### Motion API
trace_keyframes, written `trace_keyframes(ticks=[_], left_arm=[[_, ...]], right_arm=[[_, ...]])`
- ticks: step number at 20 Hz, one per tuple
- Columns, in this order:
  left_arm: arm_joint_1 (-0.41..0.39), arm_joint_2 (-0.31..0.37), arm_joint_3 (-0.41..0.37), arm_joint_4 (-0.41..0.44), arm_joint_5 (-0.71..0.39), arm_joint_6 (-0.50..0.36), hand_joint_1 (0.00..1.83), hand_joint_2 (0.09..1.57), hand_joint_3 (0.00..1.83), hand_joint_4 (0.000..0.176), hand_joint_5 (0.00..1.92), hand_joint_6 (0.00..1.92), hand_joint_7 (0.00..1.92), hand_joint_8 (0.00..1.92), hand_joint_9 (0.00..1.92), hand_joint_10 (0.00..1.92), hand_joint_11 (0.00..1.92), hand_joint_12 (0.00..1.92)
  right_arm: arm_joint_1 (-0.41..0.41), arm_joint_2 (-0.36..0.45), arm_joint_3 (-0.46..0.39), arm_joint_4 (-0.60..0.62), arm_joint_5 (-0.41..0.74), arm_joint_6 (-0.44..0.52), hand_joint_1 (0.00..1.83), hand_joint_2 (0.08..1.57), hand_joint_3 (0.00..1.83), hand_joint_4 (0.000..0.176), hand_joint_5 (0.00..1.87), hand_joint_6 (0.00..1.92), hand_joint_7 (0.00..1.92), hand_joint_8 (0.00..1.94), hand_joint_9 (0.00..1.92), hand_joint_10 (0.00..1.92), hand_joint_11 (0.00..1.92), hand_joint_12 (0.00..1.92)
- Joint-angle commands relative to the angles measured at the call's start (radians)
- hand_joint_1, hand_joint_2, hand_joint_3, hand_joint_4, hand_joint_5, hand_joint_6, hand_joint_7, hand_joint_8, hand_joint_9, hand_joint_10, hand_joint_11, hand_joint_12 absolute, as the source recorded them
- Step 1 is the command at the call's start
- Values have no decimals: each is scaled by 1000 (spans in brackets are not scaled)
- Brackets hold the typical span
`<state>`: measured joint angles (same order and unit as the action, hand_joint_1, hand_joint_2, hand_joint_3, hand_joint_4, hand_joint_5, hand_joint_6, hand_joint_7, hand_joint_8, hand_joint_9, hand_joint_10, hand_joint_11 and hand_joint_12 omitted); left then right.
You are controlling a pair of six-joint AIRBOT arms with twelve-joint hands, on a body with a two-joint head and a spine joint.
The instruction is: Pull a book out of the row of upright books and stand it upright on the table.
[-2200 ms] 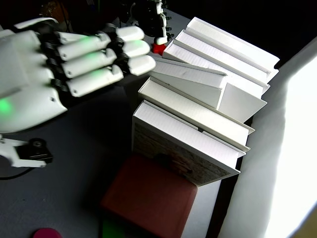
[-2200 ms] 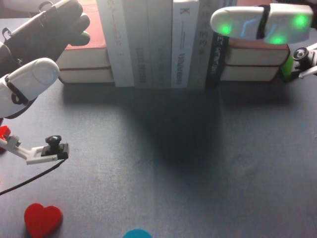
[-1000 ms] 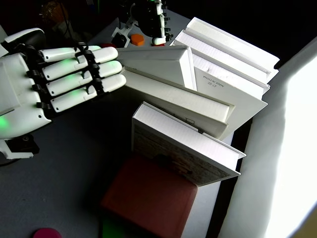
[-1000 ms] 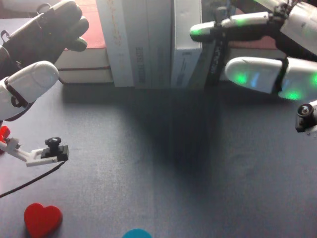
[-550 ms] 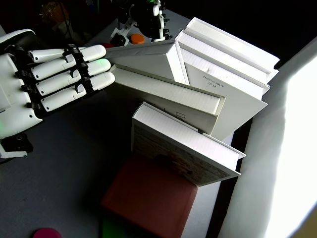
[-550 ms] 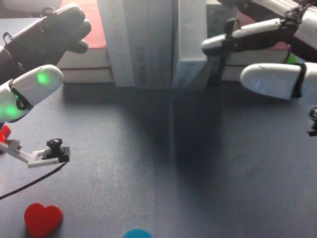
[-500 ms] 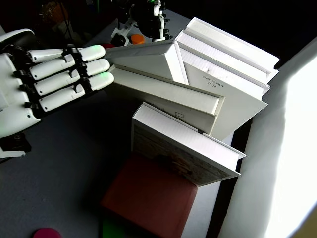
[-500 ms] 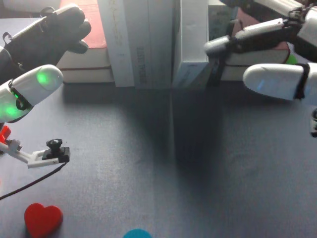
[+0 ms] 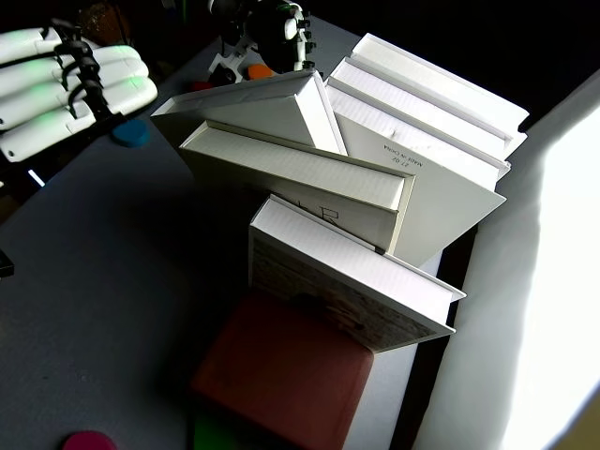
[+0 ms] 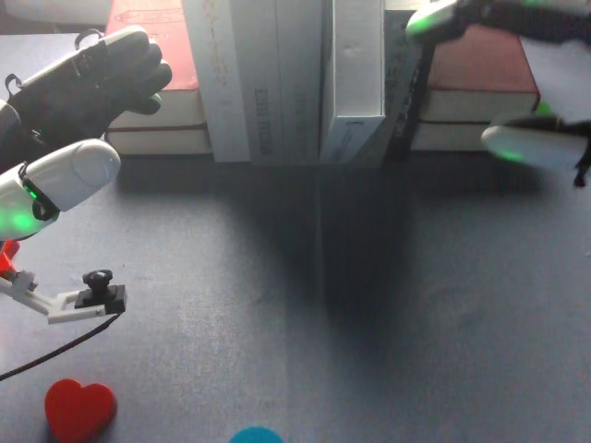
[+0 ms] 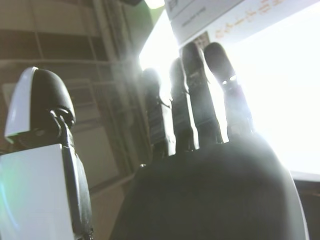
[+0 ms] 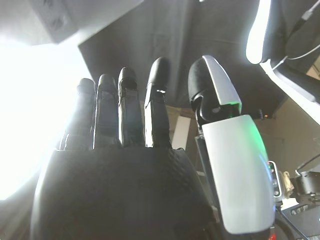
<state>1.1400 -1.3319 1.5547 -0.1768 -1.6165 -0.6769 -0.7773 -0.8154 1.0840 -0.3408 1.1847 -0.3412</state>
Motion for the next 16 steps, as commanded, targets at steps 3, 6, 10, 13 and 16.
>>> trace_keyframes(ticks=[3,6,10,13,16], left_arm=[[1,-6,-2,-24,-114,-10,871,948,0,55,558,67,469,11,453,71,0,1417],[3,-6,-1,-24,-112,-10,912,929,0,67,567,69,349,0,413,55,0,1422],[7,-5,-1,-24,-112,-10,912,923,0,23,632,81,310,6,365,37,0,1513],[7,-5,0,-20,-109,-10,878,929,0,21,636,78,212,0,305,13,0,1534],[7,-6,-2,-19,-106,-10,936,937,0,26,668,87,214,10,303,12,0,1472]], right_arm=[[82,-9,28,8,21,0,911,1185,0,58,287,433,172,7,91,6,0,1520],[226,-94,115,-146,-155,70,957,1111,0,72,253,190,153,3,91,9,0,1431],[451,-210,222,-498,-366,276,1019,911,0,173,0,0,0,0,0,0,0,0],[557,-217,251,-750,-441,429,916,902,0,120,0,0,0,0,0,0,0,0],[592,-217,246,-824,-446,481,841,899,0,175,0,0,0,0,0,0,0,0]])
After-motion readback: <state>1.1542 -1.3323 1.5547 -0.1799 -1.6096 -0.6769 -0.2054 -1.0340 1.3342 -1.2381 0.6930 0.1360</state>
